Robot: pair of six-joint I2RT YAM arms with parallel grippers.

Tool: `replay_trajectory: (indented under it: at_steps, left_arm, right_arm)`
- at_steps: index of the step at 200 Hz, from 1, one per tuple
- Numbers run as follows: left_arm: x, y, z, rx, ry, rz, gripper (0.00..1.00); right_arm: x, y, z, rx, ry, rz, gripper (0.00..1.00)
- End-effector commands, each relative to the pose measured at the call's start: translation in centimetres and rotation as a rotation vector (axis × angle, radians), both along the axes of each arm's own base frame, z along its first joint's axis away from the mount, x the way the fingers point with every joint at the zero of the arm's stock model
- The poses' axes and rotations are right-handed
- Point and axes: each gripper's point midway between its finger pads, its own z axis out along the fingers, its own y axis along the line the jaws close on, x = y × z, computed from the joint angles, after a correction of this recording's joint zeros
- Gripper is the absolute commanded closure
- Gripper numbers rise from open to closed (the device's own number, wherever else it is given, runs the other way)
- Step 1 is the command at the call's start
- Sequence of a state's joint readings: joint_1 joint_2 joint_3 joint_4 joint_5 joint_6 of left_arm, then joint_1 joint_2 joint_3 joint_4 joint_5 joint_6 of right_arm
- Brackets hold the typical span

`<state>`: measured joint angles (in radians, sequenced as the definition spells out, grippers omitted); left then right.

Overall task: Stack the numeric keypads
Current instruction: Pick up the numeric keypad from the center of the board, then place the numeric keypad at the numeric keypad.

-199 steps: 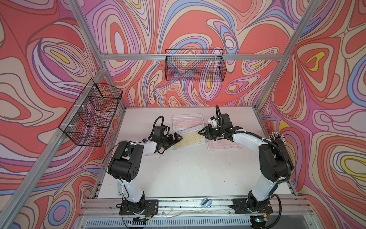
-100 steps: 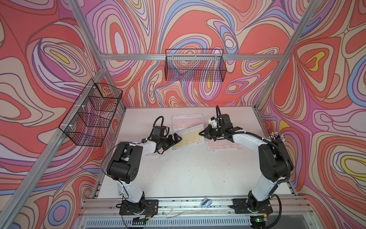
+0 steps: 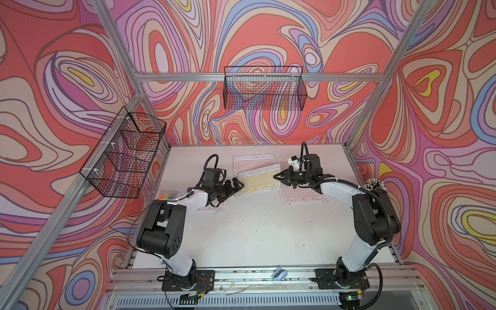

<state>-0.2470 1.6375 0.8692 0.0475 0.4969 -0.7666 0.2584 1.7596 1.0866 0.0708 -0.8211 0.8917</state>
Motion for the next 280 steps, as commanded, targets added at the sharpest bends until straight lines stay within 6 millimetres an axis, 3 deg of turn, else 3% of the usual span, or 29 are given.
replay_trajectory:
  at_steps: [1, 26, 29, 37, 91, 141, 198, 280]
  left_arm:
    - [0.8, 0.3, 1.6, -0.019, -0.014, 0.023, 0.0]
    - [1.4, -0.1, 2.6, -0.05, -0.033, 0.021, 0.0]
    - [1.5, -0.1, 2.7, -0.052, -0.033, 0.021, 0.0]
    - [1.7, -0.2, 3.1, -0.057, -0.043, 0.02, 0.0]
    - [3.7, -0.7, 6.0, -0.078, -0.106, 0.019, 0.0]
    - [6.0, -1.0, 7.7, -0.082, -0.151, 0.03, 0.0]
    - [9.1, -1.2, 7.3, -0.06, -0.161, 0.041, 0.0]
    - [11.9, 0.1, 6.8, -0.052, -0.15, 0.069, 0.0]
  right_arm:
    - [0.4, 0.9, 3.3, 0.094, -0.109, 0.06, 1.0]
    - [0.7, 1.2, 4.3, 0.101, -0.145, 0.083, 1.0]
    - [0.9, 1.2, 3.2, 0.097, -0.122, 0.085, 1.0]
    - [1.1, 1.3, 2.9, 0.095, -0.119, 0.089, 1.0]
    - [3.2, 1.3, 2.1, 0.128, -0.138, 0.127, 1.0]
    - [6.6, 1.0, 1.7, 0.156, -0.156, 0.143, 1.0]
    - [9.9, 1.0, 1.5, 0.246, -0.168, 0.167, 1.0]
    - [12.8, 1.1, 0.7, 0.356, -0.151, 0.191, 1.0]
